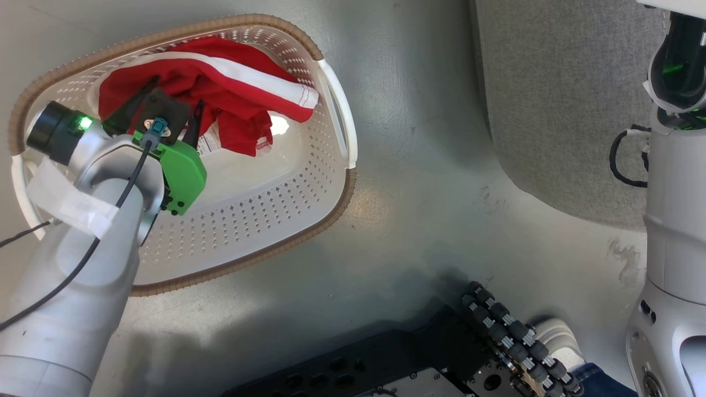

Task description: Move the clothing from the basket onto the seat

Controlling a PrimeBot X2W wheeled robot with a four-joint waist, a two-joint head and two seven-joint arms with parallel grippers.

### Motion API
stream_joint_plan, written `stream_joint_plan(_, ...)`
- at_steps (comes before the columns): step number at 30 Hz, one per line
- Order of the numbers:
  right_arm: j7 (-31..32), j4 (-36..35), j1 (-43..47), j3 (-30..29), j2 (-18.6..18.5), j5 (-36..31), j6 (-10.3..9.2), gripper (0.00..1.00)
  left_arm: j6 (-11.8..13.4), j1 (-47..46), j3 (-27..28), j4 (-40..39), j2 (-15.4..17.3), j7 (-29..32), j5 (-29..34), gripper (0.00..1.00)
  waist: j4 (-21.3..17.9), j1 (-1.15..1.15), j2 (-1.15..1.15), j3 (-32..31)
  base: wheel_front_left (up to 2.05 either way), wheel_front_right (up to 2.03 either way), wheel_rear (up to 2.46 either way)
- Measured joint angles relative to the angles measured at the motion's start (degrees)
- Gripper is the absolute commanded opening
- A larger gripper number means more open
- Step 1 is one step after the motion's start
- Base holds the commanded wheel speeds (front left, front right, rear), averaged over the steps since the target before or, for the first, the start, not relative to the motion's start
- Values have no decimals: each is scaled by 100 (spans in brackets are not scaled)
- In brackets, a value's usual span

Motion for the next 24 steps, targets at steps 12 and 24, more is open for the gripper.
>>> stream_joint_plan(12,0,-12,-11,49,11,105,-3,100,38,-344,-152,499,59,256,283,100,-146,0,0,135,0,0,0)
stream_joint_plan(24,0,-26,-19,78,19,199,-60,100,41,-542,-346,821,19,324,519,0,-214,0,0,206,0,0,0)
